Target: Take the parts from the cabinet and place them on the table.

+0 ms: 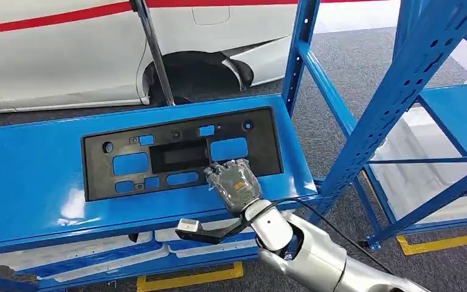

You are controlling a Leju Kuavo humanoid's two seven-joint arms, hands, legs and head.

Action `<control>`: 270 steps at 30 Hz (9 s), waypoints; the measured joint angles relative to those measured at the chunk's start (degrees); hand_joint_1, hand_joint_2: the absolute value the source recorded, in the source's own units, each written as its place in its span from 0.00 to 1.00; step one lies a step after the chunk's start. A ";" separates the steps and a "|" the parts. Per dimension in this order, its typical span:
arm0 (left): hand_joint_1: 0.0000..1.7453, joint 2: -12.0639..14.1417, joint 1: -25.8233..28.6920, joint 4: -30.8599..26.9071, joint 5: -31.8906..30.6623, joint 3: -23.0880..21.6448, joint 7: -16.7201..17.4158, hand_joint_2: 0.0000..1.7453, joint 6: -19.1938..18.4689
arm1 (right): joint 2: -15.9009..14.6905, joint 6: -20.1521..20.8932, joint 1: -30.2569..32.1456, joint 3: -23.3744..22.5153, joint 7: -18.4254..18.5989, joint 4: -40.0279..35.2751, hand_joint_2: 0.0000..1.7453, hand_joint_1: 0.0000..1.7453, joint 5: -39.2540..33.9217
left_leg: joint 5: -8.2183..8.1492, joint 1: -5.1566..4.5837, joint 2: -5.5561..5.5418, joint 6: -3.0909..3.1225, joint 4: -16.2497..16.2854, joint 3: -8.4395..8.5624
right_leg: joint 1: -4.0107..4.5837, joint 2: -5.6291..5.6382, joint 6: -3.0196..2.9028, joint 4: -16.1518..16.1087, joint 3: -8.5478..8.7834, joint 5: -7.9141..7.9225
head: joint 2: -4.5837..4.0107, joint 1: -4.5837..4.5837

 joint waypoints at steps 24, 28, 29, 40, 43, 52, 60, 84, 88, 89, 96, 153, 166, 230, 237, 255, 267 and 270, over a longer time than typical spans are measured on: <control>0.00 0.00 -0.11 0.00 0.42 0.00 -1.62 1.00 -1.53 | 0.00 0.13 -0.10 0.00 -0.44 0.00 1.00 1.00 -1.11 | 0.00 0.00 0.00 0.00 0.01 0.00 | 0.00 0.00 0.00 0.00 0.00 0.00 | 0.00 0.00; 0.00 0.00 -0.17 0.00 0.55 0.02 -2.19 1.00 -1.82 | -0.02 0.28 -0.10 0.00 -0.61 -0.15 1.00 1.00 -1.09 | 0.00 0.00 0.00 0.00 0.01 0.00 | 0.00 0.00 0.00 0.00 0.00 0.00 | 0.00 0.00; 0.00 0.00 -0.18 0.00 0.63 0.00 -2.19 1.00 -1.86 | -0.04 0.28 -0.11 0.00 -0.63 -0.26 1.00 1.00 -1.09 | 0.00 0.00 0.00 0.00 0.01 0.01 | 0.00 0.00 0.00 0.00 0.00 0.00 | 0.00 0.00; 0.00 -0.22 -0.61 0.00 0.61 0.02 -2.10 1.00 -2.54 | -0.48 0.35 -0.51 -0.04 -0.87 -0.77 1.00 1.00 -0.92 | 2.24 1.06 0.45 1.53 -3.37 1.64 | -1.52 -0.10 2.86 15.56 -6.64 -8.24 | 0.00 0.04; 0.00 -0.26 -0.65 0.00 0.59 0.02 -1.97 1.00 -2.58 | -0.70 0.30 -0.58 -0.04 -0.87 -0.79 1.00 1.00 -0.66 | 2.07 2.47 0.41 0.19 -2.71 1.29 | -2.87 -0.38 4.74 10.53 -3.87 -3.57 | 0.00 0.04; 0.00 -0.24 -1.08 0.15 0.46 0.02 -1.97 1.00 -2.56 | -0.42 0.26 -1.33 -0.04 -0.94 -1.33 1.00 1.00 -0.48 | -2.72 3.28 0.22 -2.99 4.96 -3.16 | -3.23 0.51 1.54 3.70 -2.45 -0.68 | 0.00 -0.07; 0.00 -0.33 -1.36 0.15 0.52 0.00 -1.97 1.00 -2.56 | -0.39 0.26 -1.55 -0.04 -1.03 -1.49 1.00 1.00 -0.02 | -5.45 -1.45 0.13 3.35 5.47 2.69 | 0.05 0.31 -0.53 3.65 -5.44 2.06 | 0.00 -0.13; 0.00 -1.03 -1.35 0.22 0.48 0.00 -1.79 1.00 -2.34 | -0.76 0.88 -1.90 -0.02 -1.03 -2.60 1.00 1.00 0.07 | -2.41 0.06 0.93 -0.92 6.44 -5.87 | -1.57 -0.57 -0.18 1.09 0.85 -0.88 | -0.02 -0.11; 0.00 -1.07 -1.42 0.22 0.11 0.00 -1.36 1.00 -2.27 | -0.76 1.31 -1.81 0.04 -1.03 -2.75 1.00 1.00 0.09 | -8.40 0.46 0.92 -1.73 19.94 -8.14 | -1.52 -0.56 -0.24 1.19 -2.08 1.29 | 0.00 -0.13; 0.00 -1.07 -1.48 0.22 -0.41 0.00 -0.94 1.00 -2.27 | -0.79 1.53 -1.81 0.07 -1.03 -2.78 1.00 1.00 0.09 | -6.42 0.51 0.92 -1.69 18.70 -6.52 | -1.53 -0.54 -0.13 1.20 -2.81 1.86 | 0.00 -0.13; 0.00 -0.98 -6.59 0.22 -5.44 -2.19 0.83 1.00 -1.36 | -2.62 2.05 -1.70 -1.44 2.93 -5.18 1.00 1.00 1.49 | -3.70 -0.57 0.05 0.03 0.18 4.71 | -1.70 -0.77 2.09 0.53 -4.99 5.77 | 0.00 -0.07; 0.00 -1.42 -3.32 0.24 -5.75 -3.52 0.09 1.00 -2.12 | -3.43 1.47 1.26 -2.69 0.35 -6.84 1.00 1.00 -2.16 | -2.58 0.67 0.69 -2.03 5.86 2.12 | -1.22 -0.82 0.33 0.28 -4.13 3.57 | 0.00 0.26; 0.00 -1.25 -3.18 0.24 -5.79 -3.52 0.22 1.00 -2.41 | -3.54 2.05 1.39 -2.71 0.81 -6.84 1.00 1.00 -2.97 | 1.88 -0.66 0.72 1.78 -1.12 -0.93 | -1.21 -0.74 2.18 17.37 -6.94 -3.11 | 0.00 1.16; 0.00 -2.56 -8.12 0.24 -12.22 -4.63 1.84 1.00 -2.52 | -12.70 7.69 6.51 -8.26 7.21 -12.67 1.00 1.00 -1.70 | 1.47 -0.21 -4.63 0.49 1.13 -1.60 | -2.56 4.54 2.58 2.15 0.48 -2.02 | 0.00 0.96; 0.00 -2.62 -7.73 0.24 -12.68 -4.63 1.75 1.00 -2.19 | -12.87 7.58 7.31 -8.81 6.75 -14.08 1.00 1.00 -1.70 | -2.03 0.14 -1.43 -1.67 8.13 -5.94 | -2.07 -0.11 0.33 2.12 -0.12 -1.25 | 0.00 0.57; 0.00 -2.36 -6.10 0.24 -6.78 -2.34 -1.68 1.00 -0.33 | -8.00 5.12 2.30 -7.01 -1.64 -9.73 1.00 1.00 -4.00 | 1.97 -0.91 -1.38 2.07 0.13 -1.38 | -1.10 -1.14 1.52 19.22 -7.58 -10.12 | 0.00 0.63; 0.00 -1.51 -3.40 0.24 -8.59 -0.63 -0.77 1.00 -1.62 | -2.12 4.20 -1.90 -3.08 -1.00 -2.95 1.00 1.00 -5.51 | -0.36 -0.05 -2.92 -1.28 6.17 -5.80 | -2.37 0.92 0.29 2.78 -0.62 -1.67 | 0.00 0.02; 0.00 -1.42 -4.13 0.24 -8.94 -0.61 -0.24 1.00 -1.71 | -2.10 4.24 -1.92 -2.67 -0.98 -2.36 1.00 1.00 -5.55 | -5.22 0.41 -0.40 -1.96 19.74 -12.82 | -2.03 -1.64 0.04 2.78 -0.49 -1.98 | 0.00 0.00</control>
